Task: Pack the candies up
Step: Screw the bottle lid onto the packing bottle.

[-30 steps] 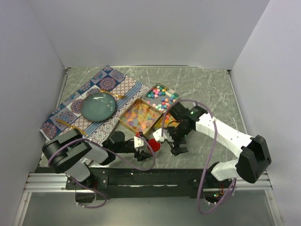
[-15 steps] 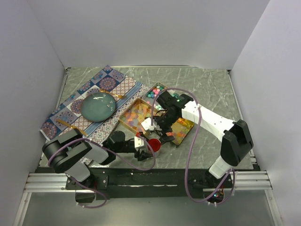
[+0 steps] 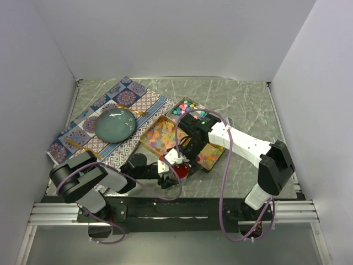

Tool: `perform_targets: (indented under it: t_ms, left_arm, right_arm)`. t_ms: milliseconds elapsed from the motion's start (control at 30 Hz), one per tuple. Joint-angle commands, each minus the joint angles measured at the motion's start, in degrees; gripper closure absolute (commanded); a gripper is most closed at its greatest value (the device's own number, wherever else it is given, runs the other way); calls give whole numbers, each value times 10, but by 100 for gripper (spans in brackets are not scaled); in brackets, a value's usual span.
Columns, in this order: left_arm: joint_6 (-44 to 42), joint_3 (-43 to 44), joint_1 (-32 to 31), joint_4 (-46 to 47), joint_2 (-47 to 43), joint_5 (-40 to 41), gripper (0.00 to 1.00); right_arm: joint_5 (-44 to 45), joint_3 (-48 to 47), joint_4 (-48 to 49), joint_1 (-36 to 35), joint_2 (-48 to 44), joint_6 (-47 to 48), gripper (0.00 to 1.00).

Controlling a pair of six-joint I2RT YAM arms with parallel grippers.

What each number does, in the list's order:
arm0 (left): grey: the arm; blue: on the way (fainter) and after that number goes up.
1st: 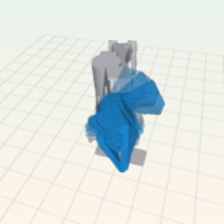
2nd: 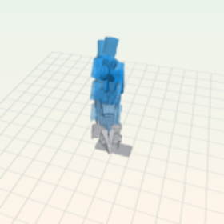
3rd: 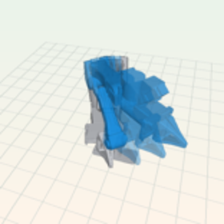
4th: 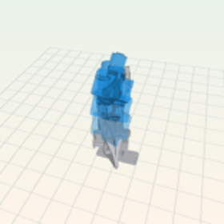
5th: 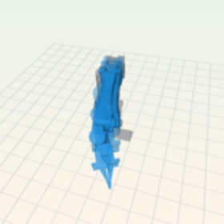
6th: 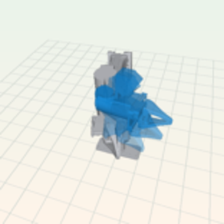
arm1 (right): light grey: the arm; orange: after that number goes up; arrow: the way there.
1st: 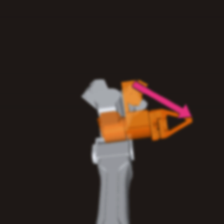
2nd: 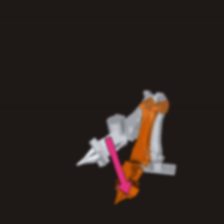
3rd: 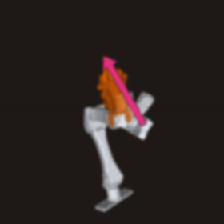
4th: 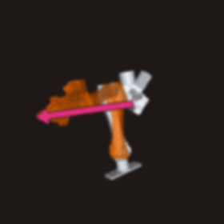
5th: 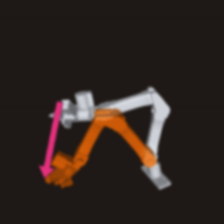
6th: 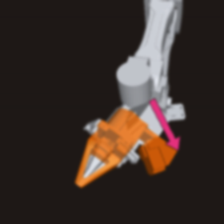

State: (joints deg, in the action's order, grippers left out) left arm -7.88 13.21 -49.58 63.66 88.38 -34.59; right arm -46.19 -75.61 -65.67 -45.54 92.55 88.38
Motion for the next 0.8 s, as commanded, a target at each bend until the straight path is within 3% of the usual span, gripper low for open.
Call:
perform_targets:
  t_ms: [0,200,400,767]
  left_arm:
    - [-9,4,-3,-36,7,19,99]
    - [-7,4,-3,-37,7,24,99]
    - [-6,5,-3,-37,7,29,99]
    - [-7,7,-3,-41,9,35,99]
  right_arm:
    - [-12,0,-8,-4,6,-7,17]
    - [4,33,1,-4,-13,-57,28]
    - [32,109,30,-3,-86,-112,21]
    - [85,176,5,3,-169,-160,20]
